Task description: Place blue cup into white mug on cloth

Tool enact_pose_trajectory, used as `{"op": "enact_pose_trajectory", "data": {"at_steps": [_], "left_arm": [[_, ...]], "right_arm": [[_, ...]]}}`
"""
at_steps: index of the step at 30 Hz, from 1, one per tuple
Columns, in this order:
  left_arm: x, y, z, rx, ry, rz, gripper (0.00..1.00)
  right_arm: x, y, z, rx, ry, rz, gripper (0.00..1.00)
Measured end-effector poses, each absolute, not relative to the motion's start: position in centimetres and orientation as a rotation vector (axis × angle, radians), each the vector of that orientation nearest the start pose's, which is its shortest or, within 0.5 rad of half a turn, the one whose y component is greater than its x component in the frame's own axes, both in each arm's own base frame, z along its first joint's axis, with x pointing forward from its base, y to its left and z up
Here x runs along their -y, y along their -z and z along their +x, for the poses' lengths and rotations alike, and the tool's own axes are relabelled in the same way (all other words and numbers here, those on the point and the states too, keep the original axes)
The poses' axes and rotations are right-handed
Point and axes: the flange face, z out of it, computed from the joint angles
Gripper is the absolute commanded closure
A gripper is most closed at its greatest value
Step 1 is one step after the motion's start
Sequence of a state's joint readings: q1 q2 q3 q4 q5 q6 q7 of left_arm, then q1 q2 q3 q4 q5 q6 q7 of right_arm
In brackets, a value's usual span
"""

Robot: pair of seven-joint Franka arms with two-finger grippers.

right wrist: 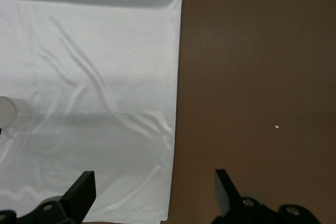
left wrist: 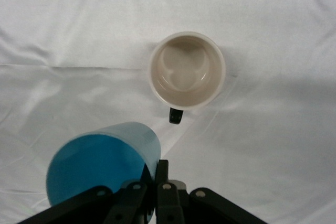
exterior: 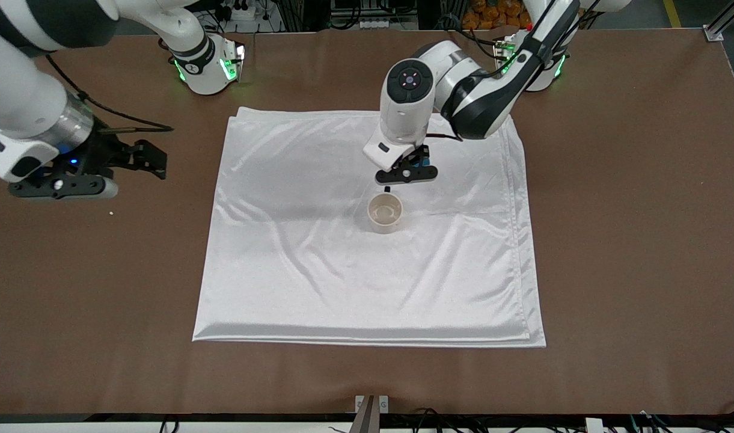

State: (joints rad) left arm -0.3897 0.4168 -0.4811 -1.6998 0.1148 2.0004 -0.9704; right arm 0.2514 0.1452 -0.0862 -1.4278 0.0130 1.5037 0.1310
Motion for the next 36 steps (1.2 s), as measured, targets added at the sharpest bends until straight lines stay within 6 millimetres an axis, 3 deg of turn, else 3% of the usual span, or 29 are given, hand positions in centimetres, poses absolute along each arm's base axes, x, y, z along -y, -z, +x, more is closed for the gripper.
{"op": "enact_pose_trajectory", "data": {"at_steps": [4, 8, 20, 26, 36], "left_arm": [[48.1, -35.3, 44.3, 0.115, -0.204, -3.126, 1.0], [48.4, -34.5, 44.6, 0.115, -0.215, -3.125, 1.0], [48.7, -32.0, 48.2, 0.186, -0.153, -3.105, 1.0], [49.3, -32.2, 48.9, 0.209, -0.144, -3.12, 1.0], [49.6, -32.6, 50.1, 0.242, -0.079, -3.114, 1.0]], "right_arm": [[-6.7, -59.6, 58.8, 0.031, -0.129, -3.146, 0.0], [-4.9, -59.3, 59.0, 0.019, -0.134, -3.144, 0.0], [-4.2, -59.5, 59.5, 0.019, -0.067, -3.143, 0.0], [-3.7, -59.5, 59.8, 0.077, -0.037, -3.141, 0.0], [-0.8, -58.3, 59.9, 0.184, 0.014, -3.134, 0.0]]}}
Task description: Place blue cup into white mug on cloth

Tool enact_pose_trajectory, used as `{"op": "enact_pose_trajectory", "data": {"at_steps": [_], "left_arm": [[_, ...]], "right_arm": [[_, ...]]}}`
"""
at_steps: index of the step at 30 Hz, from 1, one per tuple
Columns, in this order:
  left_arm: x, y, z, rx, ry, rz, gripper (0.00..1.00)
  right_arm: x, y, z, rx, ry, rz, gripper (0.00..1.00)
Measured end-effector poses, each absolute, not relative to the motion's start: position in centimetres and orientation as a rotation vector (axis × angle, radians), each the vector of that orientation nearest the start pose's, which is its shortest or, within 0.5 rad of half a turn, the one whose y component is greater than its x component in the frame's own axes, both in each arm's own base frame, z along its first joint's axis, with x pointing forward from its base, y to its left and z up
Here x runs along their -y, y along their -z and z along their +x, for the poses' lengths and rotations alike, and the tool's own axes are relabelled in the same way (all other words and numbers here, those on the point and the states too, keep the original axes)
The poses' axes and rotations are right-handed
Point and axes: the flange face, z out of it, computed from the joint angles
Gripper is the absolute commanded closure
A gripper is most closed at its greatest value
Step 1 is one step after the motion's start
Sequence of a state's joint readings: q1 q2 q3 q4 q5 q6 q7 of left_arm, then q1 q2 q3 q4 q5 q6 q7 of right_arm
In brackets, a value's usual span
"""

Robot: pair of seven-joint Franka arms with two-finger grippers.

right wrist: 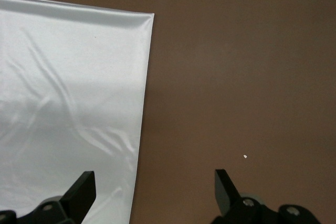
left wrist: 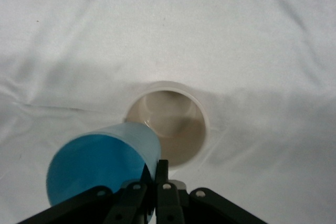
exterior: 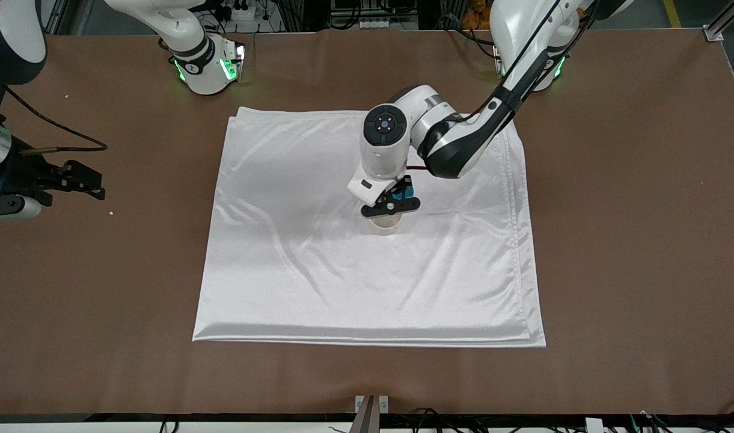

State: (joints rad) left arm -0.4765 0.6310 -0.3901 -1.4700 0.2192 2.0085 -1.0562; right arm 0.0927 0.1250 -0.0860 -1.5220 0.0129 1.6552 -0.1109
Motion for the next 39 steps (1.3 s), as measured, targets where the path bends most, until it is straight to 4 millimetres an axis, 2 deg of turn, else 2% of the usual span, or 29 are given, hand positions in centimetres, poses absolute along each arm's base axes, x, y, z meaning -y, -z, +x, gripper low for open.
{"op": "enact_pose_trajectory", "data": {"at_steps": [7, 12, 18, 24, 25, 27, 36, 39], "left_arm": [[50.8, -31.5, 50.1, 0.263, -0.031, -3.093, 1.0], [51.8, -31.5, 50.1, 0.272, -0.017, -3.106, 1.0], [51.9, -31.3, 50.7, 0.283, -0.01, -3.112, 1.0], [51.7, -30.0, 51.2, 0.294, -0.01, -3.113, 1.0], [51.7, -29.8, 51.2, 0.294, -0.012, -3.112, 0.97], [51.7, -29.6, 51.2, 0.294, -0.015, -3.111, 0.82], [51.8, -29.7, 51.3, 0.295, -0.01, -3.116, 0.47], [51.9, -30.0, 51.4, 0.296, -0.004, -3.121, 0.22]], "right_arm": [[-0.2, -57.9, 58.8, 0.183, 0.027, -3.131, 0.0], [1.1, -58.2, 58.5, 0.153, 0.033, -3.132, 0.0], [2.7, -58.1, 58.5, 0.12, 0.032, -3.134, 0.0], [2.7, -58.0, 58.5, 0.12, 0.029, -3.134, 0.0], [2.7, -58.0, 58.5, 0.121, 0.028, -3.134, 0.0], [2.6, -58.0, 58.5, 0.122, 0.029, -3.134, 0.0], [2.7, -58.1, 58.5, 0.12, 0.04, -3.134, 0.0], [2.7, -58.2, 58.5, 0.12, 0.043, -3.134, 0.0]]}}
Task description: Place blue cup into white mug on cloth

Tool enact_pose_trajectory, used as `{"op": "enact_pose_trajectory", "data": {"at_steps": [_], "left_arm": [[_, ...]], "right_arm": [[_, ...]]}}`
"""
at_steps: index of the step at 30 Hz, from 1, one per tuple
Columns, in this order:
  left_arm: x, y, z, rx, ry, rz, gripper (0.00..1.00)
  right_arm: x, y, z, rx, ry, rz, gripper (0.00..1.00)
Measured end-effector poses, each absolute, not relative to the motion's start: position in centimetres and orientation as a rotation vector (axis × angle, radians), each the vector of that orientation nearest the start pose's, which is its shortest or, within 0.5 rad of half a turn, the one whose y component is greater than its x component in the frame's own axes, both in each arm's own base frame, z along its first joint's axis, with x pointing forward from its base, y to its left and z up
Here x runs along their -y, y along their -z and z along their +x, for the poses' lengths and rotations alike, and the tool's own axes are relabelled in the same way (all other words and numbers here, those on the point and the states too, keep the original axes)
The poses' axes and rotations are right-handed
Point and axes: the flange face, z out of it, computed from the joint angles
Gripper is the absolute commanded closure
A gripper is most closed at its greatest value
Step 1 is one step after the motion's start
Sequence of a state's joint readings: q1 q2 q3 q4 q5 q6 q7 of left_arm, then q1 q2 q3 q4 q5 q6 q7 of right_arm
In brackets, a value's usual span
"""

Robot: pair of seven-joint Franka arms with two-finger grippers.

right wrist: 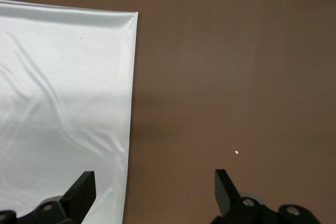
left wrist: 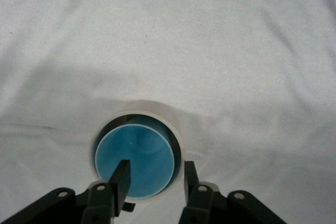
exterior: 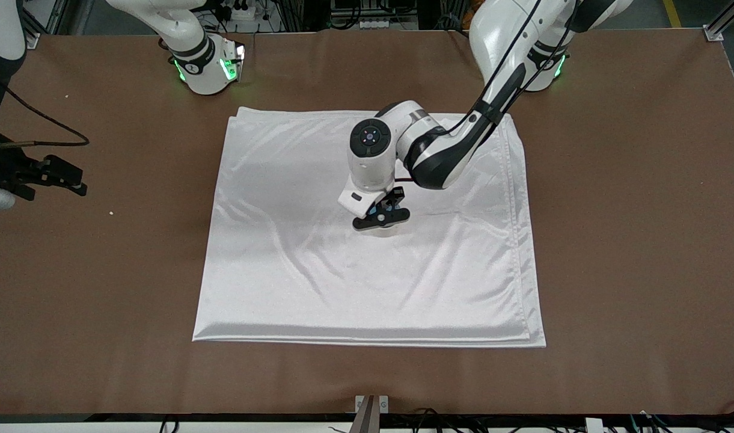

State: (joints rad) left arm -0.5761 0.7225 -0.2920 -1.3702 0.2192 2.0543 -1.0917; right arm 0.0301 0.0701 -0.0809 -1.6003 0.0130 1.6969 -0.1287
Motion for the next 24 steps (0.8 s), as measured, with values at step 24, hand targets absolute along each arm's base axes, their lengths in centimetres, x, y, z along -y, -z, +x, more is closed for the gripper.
{"op": "enact_pose_trajectory", "data": {"at_steps": [24], "left_arm": [[42.1, -42.5, 55.0, 0.302, 0.128, -3.092, 0.0]], "right_arm": [[3.0, -58.8, 58.3, 0.113, 0.071, -3.135, 0.0]]}}
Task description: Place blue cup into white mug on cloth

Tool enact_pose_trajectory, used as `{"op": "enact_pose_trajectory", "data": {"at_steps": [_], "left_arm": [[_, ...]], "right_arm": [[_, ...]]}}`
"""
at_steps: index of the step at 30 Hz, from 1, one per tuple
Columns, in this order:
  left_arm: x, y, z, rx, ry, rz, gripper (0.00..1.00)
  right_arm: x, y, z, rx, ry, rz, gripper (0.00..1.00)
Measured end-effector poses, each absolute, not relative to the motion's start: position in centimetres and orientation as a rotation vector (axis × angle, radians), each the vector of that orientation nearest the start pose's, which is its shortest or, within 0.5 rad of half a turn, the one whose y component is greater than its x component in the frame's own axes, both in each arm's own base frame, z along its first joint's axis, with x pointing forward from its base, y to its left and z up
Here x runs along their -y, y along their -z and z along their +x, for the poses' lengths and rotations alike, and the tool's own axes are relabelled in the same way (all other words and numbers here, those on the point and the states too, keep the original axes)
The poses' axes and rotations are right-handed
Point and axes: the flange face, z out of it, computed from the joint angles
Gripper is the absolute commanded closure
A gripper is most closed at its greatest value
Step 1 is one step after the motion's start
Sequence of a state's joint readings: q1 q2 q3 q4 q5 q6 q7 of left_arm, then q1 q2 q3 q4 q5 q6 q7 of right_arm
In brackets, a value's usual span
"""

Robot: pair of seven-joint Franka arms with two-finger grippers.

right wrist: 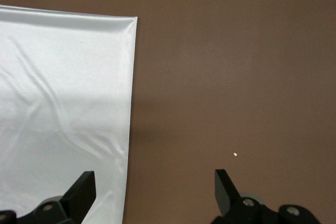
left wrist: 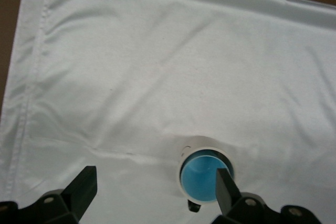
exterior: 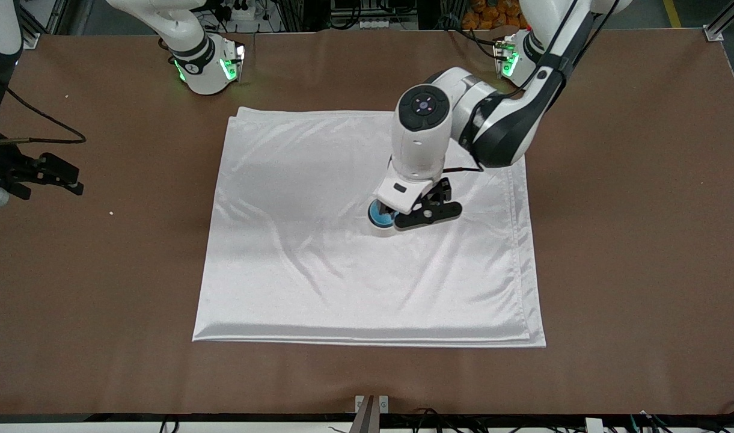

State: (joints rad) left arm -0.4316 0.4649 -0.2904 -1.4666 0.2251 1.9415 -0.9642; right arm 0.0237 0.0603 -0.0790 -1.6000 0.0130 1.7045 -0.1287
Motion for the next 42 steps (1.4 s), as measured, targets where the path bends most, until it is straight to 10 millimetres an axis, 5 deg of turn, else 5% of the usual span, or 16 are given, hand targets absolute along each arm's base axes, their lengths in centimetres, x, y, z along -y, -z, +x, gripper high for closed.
{"op": "enact_pose_trajectory", "data": {"at_steps": [16, 35, 42], "left_arm": [[29.7, -49.3, 54.6, 0.106, 0.065, -3.118, 0.0], [21.7, -55.0, 54.2, -0.129, 0.006, -3.139, 0.0], [20.3, -56.4, 53.6, -0.154, -0.007, -3.14, 0.0]], "right_arm": [[3.3, -58.8, 58.3, 0.104, 0.071, -3.135, 0.0], [3.3, -58.8, 58.3, 0.105, 0.07, -3.135, 0.0], [3.2, -58.8, 58.3, 0.107, 0.07, -3.135, 0.0]]}}
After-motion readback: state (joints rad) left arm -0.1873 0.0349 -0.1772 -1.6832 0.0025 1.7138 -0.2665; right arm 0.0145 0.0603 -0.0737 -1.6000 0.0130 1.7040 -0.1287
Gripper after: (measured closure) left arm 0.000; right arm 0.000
